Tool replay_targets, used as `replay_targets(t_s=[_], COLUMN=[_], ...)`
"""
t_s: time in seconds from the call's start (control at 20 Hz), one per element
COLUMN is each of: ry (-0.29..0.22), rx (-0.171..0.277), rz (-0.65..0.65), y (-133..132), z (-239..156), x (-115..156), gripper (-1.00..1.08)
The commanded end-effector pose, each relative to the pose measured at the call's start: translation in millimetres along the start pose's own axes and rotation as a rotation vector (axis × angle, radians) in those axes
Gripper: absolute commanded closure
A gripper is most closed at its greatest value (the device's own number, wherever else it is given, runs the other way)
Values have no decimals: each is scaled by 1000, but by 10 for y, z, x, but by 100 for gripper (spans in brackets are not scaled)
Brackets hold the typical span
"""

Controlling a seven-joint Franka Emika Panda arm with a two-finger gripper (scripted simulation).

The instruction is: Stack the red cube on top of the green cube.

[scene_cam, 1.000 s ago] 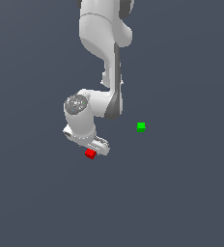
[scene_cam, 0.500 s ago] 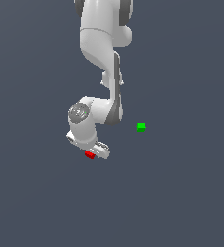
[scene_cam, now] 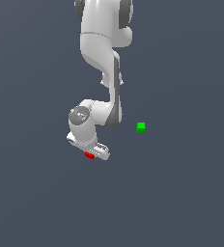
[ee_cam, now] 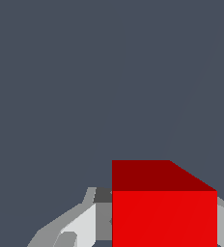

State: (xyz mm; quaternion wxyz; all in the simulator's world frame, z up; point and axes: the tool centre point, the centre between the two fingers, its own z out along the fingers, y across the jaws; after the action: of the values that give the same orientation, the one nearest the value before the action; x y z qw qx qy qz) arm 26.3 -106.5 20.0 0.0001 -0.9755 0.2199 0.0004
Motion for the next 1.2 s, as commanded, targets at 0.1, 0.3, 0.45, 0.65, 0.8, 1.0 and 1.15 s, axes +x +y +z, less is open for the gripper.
replay_targets(t_s=[0.1, 0.3, 0.45, 0.65, 0.8, 1.0, 1.15], ry=[1, 0, 0, 0, 0, 0, 0], rx=[0, 0, 0, 0, 0, 0, 0], rz=[0, 0, 0, 0, 0, 0, 0], y=[1, 0, 0, 1, 2, 5, 6], z=[1, -3, -47, -194, -377, -672, -837], x=[3, 0, -2, -7, -11, -14, -13], gripper=[108, 108, 108, 108, 108, 108, 108])
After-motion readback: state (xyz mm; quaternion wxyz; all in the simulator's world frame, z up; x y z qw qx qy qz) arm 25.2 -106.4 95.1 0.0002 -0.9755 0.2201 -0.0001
